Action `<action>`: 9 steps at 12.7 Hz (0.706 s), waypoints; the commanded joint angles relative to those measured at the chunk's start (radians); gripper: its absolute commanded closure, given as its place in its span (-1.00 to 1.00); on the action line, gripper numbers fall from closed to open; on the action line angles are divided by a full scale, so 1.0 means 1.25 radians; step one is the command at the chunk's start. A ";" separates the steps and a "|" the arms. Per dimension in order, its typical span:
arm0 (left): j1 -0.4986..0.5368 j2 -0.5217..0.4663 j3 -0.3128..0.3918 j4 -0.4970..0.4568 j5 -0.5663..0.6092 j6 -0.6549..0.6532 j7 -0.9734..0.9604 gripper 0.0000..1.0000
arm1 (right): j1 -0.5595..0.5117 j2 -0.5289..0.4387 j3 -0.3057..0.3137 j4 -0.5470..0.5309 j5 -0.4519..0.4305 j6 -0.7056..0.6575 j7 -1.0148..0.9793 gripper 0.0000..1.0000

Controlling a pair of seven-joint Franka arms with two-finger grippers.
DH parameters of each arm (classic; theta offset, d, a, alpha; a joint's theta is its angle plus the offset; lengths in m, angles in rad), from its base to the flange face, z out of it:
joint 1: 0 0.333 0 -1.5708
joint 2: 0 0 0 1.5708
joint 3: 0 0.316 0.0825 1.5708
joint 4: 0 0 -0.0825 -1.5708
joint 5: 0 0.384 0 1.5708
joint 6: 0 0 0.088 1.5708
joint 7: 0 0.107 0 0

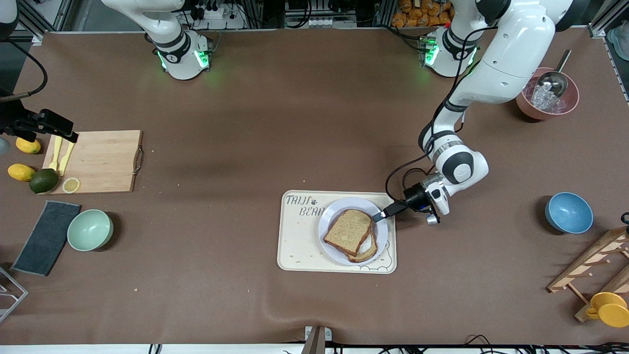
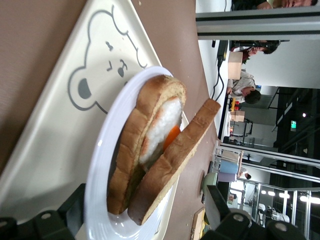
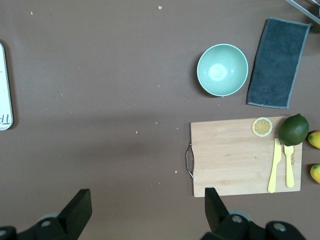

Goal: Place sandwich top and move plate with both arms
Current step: 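Adjust the plate on the tray and release it with the left gripper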

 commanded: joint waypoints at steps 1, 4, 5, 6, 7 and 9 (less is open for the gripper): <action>-0.001 -0.073 0.002 -0.043 -0.022 0.043 -0.050 -1.00 | -0.019 0.000 0.016 0.000 -0.005 -0.003 0.010 -1.00; -0.009 -0.099 0.002 -0.042 -0.020 0.103 -0.063 -1.00 | -0.020 0.001 0.016 0.000 -0.005 -0.003 0.010 -1.00; -0.009 -0.110 0.002 -0.042 -0.017 0.116 -0.063 -1.00 | -0.020 0.002 0.016 0.000 -0.005 -0.003 0.010 -1.00; -0.011 -0.118 0.001 -0.043 -0.011 0.145 -0.061 -1.00 | -0.020 0.002 0.016 0.000 -0.005 -0.003 0.010 -1.00; -0.021 -0.126 0.002 -0.042 0.005 0.182 -0.060 -1.00 | -0.020 0.004 0.016 0.000 -0.005 -0.003 0.010 -1.00; -0.031 -0.129 0.002 -0.033 0.088 0.268 -0.060 -1.00 | -0.020 0.004 0.016 0.000 -0.005 -0.002 0.010 -1.00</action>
